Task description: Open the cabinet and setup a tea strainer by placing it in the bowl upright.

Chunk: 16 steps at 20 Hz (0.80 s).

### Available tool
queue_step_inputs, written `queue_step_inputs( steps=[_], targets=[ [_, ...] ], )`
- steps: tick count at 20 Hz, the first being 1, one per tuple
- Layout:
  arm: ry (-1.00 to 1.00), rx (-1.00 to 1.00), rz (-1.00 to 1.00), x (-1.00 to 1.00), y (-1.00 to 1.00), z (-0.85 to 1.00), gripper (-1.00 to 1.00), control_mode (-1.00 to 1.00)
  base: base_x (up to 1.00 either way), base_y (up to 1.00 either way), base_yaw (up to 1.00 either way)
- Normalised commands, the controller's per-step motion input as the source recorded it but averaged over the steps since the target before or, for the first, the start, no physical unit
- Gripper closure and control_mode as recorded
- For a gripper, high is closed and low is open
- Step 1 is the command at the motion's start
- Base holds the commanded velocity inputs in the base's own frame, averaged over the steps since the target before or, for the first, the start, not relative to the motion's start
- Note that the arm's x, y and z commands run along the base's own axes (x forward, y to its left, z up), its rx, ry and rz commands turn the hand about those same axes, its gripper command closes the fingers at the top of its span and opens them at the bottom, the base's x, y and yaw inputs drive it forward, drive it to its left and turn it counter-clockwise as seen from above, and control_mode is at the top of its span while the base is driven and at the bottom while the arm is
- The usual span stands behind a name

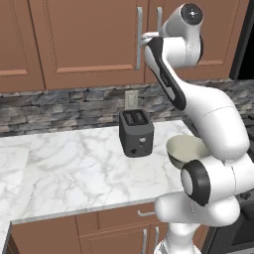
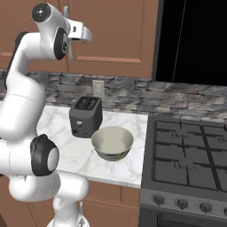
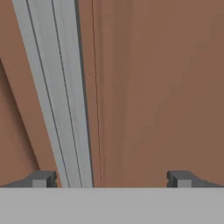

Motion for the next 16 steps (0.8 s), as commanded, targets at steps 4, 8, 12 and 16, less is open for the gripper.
queue_step_inputs(
  steps=[4, 8, 12, 16],
  targets=[
    [0.0, 0.0, 0.0, 0.39, 0.0, -0.2, -1.0, -1.0, 0.0, 0.0, 0.0],
    [-0.03, 0.01, 0.0, 0.26, 0.0, -0.25, -1.0, -1.0, 0.0, 0.0, 0.0],
    [-0.1, 0.05, 0.0, 0.07, 0.0, -0.21, -1.0, -1.0, 0.0, 0.0, 0.0],
    [-0.05, 0.02, 0.0, 0.15, 0.01, -0.08, 1.0, -1.0, 0.0, 0.0, 0.0]
  ],
)
